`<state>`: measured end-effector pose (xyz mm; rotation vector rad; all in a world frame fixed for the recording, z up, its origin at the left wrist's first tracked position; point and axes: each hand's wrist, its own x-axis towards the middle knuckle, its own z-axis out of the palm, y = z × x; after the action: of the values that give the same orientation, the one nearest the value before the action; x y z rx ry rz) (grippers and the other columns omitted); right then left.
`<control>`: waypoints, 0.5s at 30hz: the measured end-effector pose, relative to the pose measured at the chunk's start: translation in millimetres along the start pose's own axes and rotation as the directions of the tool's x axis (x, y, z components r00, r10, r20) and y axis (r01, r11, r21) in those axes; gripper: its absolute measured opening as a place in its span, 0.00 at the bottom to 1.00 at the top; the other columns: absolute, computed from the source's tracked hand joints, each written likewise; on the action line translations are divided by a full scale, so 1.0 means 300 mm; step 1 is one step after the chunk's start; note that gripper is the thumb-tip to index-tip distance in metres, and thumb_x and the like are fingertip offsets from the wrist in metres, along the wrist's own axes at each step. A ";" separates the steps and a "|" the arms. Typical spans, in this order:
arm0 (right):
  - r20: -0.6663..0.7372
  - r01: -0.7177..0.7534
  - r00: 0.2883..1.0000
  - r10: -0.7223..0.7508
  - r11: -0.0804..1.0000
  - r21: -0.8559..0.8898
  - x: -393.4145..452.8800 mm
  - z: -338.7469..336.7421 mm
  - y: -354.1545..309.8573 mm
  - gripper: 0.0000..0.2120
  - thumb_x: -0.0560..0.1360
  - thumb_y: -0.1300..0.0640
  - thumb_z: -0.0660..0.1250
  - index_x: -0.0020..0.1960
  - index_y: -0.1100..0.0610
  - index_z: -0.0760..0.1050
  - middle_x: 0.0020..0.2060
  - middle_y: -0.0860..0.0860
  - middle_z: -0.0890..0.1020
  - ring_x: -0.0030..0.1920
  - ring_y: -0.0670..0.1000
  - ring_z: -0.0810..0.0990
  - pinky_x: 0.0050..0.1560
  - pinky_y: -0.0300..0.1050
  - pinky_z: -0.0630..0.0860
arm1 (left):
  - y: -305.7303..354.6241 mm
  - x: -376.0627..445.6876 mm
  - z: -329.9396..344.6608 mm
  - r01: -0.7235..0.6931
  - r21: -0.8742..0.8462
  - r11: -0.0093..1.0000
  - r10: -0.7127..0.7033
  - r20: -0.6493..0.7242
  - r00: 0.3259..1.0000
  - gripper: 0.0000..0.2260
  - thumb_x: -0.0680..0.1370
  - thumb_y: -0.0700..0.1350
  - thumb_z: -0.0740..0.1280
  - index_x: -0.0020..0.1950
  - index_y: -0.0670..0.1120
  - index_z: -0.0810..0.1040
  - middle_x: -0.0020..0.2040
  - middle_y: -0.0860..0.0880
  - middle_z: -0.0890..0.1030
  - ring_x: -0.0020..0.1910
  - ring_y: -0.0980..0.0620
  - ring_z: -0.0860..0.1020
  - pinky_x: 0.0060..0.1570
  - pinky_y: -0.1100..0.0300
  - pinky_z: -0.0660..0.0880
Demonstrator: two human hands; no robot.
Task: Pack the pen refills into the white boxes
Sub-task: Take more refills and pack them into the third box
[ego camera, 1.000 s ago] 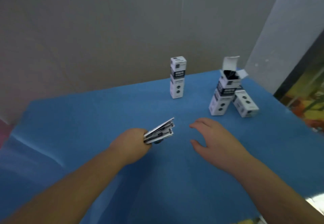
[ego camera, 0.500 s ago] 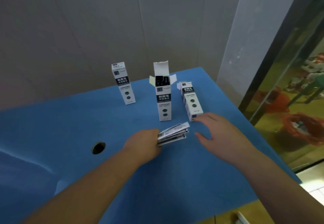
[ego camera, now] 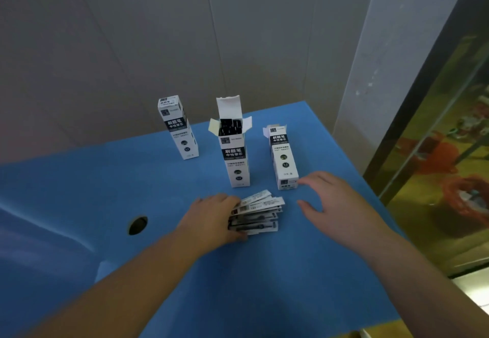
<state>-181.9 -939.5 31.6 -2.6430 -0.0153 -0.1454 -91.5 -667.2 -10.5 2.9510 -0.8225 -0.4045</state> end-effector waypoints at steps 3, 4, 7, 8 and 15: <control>0.006 0.017 1.000 -0.017 1.000 -0.003 0.021 0.002 0.011 0.20 0.78 0.48 0.67 0.69 0.49 0.74 0.62 0.43 0.76 0.63 0.47 0.74 0.64 0.46 0.74 | -0.017 -0.021 0.019 0.017 -0.043 0.999 -0.018 -0.009 1.000 0.41 0.67 0.75 0.71 0.77 0.61 0.66 0.70 0.58 0.73 0.70 0.52 0.72 0.72 0.51 0.66; 0.000 0.023 1.000 -0.023 1.000 0.000 0.031 0.003 0.013 0.20 0.78 0.48 0.67 0.69 0.50 0.74 0.62 0.44 0.76 0.63 0.47 0.74 0.64 0.45 0.73 | -0.021 -0.028 0.022 0.018 -0.061 0.998 -0.020 -0.026 0.999 0.43 0.67 0.76 0.70 0.78 0.62 0.65 0.72 0.58 0.72 0.71 0.53 0.71 0.73 0.51 0.65; -0.001 0.042 0.999 -0.042 0.999 0.002 0.059 0.002 0.013 0.20 0.78 0.49 0.67 0.69 0.51 0.74 0.62 0.44 0.76 0.62 0.48 0.75 0.63 0.46 0.73 | -0.023 -0.043 0.023 0.049 -0.105 0.993 -0.057 -0.078 0.995 0.47 0.67 0.79 0.67 0.81 0.60 0.61 0.76 0.57 0.68 0.76 0.53 0.66 0.76 0.50 0.62; 0.000 0.051 0.999 -0.051 0.999 0.000 0.067 0.003 0.014 0.20 0.78 0.49 0.67 0.68 0.51 0.74 0.62 0.44 0.76 0.62 0.49 0.75 0.63 0.47 0.74 | -0.021 -0.042 0.022 0.074 -0.134 0.988 -0.087 -0.096 0.992 0.48 0.68 0.79 0.67 0.82 0.59 0.59 0.78 0.56 0.67 0.77 0.52 0.65 0.77 0.50 0.61; 0.007 0.080 0.997 -0.080 0.997 -0.022 0.101 0.017 0.027 0.19 0.78 0.49 0.68 0.68 0.50 0.74 0.61 0.43 0.76 0.62 0.48 0.75 0.62 0.43 0.73 | 0.016 0.064 -0.047 0.119 -0.670 0.733 -0.393 -0.273 0.878 0.52 0.70 0.66 0.78 0.85 0.53 0.53 0.82 0.53 0.63 0.81 0.52 0.62 0.79 0.49 0.63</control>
<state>-151.0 -944.7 26.4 -2.6658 -0.1219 -0.1648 -74.2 -681.5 -1.0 2.3547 -0.1480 -0.0479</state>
